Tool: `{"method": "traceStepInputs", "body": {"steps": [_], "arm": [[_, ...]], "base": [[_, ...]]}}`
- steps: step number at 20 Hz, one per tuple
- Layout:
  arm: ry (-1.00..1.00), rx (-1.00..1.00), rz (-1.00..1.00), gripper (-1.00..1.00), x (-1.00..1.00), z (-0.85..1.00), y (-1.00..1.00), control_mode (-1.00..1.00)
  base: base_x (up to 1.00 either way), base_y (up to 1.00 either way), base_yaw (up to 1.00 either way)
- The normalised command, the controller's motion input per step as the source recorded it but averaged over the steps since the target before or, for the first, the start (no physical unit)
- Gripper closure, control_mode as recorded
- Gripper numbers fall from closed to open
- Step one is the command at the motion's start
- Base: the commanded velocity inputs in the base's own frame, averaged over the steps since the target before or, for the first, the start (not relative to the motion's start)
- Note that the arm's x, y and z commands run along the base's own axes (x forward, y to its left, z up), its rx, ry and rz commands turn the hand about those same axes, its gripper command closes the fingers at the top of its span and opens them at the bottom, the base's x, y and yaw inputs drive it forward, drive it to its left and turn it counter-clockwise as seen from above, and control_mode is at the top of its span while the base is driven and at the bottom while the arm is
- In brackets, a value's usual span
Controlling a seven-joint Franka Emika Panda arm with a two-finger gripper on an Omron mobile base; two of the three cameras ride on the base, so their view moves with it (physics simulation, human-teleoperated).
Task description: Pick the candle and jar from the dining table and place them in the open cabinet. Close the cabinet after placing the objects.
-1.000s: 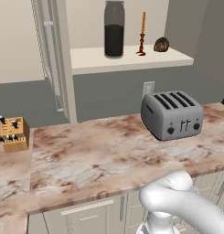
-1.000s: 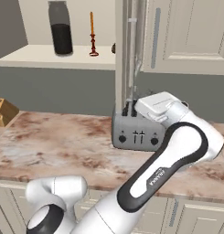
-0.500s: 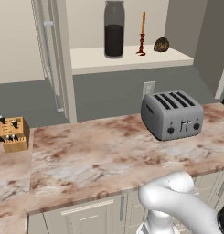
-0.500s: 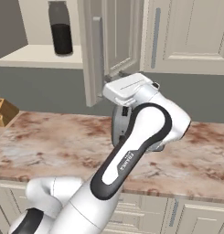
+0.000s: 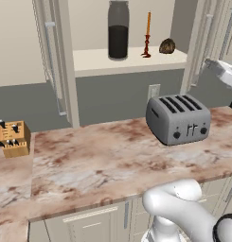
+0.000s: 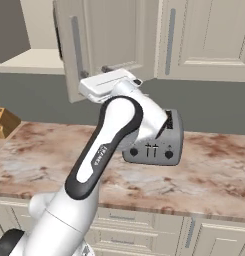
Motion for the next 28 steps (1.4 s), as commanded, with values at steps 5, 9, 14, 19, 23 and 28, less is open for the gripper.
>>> {"method": "traceStepInputs", "body": {"steps": [5,9,14,19,23,28], "arm": [[0.00,0.00,-0.06,-1.00,0.55,0.30,0.46,-1.00],[0.01,0.00,-0.10,-1.00,0.65,0.05,0.39,-1.00],[0.06,0.00,-0.16,-1.00,0.79,0.00,0.41,-1.00],[0.07,0.00,-0.16,-1.00,0.82,0.00,0.36,-1.00],[0.12,0.00,-0.12,-1.00,0.65,0.01,0.14,-1.00],[0.22,-0.01,-0.06,-1.00,0.62,0.02,0.00,-1.00]], "base": [[0.00,0.00,0.00],[0.00,0.00,0.00],[0.00,0.00,0.00],[0.00,0.00,0.00],[0.00,0.00,0.00],[0.00,0.00,0.00]]}}
